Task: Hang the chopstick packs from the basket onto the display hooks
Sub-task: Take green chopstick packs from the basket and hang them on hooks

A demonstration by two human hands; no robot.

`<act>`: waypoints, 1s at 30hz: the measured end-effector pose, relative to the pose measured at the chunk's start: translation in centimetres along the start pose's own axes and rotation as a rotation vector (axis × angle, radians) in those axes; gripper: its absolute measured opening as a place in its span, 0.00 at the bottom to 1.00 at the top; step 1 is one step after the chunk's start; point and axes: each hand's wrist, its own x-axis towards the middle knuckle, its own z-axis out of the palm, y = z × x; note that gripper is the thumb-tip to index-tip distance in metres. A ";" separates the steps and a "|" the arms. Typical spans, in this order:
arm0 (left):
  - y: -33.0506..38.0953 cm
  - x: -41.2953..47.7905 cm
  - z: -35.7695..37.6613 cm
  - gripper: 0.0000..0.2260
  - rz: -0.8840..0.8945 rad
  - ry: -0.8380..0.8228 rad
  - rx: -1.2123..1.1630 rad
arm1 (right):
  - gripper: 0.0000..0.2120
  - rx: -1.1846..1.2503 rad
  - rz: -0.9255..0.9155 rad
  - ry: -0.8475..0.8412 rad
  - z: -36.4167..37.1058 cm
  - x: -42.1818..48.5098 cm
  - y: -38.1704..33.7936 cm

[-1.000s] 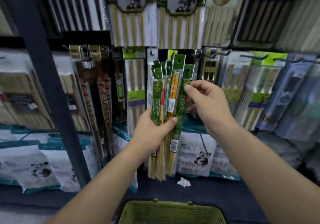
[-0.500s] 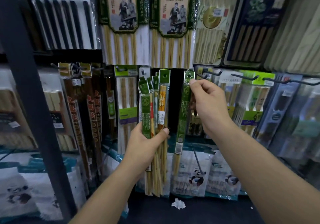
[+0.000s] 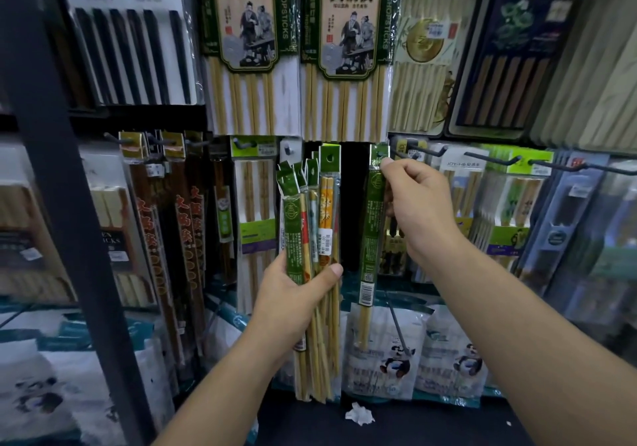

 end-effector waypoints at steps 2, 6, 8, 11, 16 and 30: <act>-0.1 0.1 0.0 0.11 0.001 0.008 0.002 | 0.18 -0.007 0.001 0.001 0.0 0.1 0.1; -0.4 0.2 -0.2 0.11 0.009 0.008 -0.002 | 0.19 -0.041 0.021 0.014 0.2 0.3 0.5; -0.3 0.2 -0.2 0.12 0.005 0.002 0.001 | 0.22 -0.070 0.035 0.019 0.3 0.4 0.7; -0.2 0.2 -0.3 0.13 0.005 -0.006 0.026 | 0.23 -0.092 0.053 0.031 0.2 0.4 1.3; -0.4 0.3 -0.5 0.14 0.015 -0.006 0.035 | 0.11 -0.137 0.045 0.112 -0.1 -0.8 2.2; -0.3 -0.2 0.3 0.23 0.048 0.009 0.062 | 0.04 -0.040 -0.040 -0.162 0.8 -4.5 1.6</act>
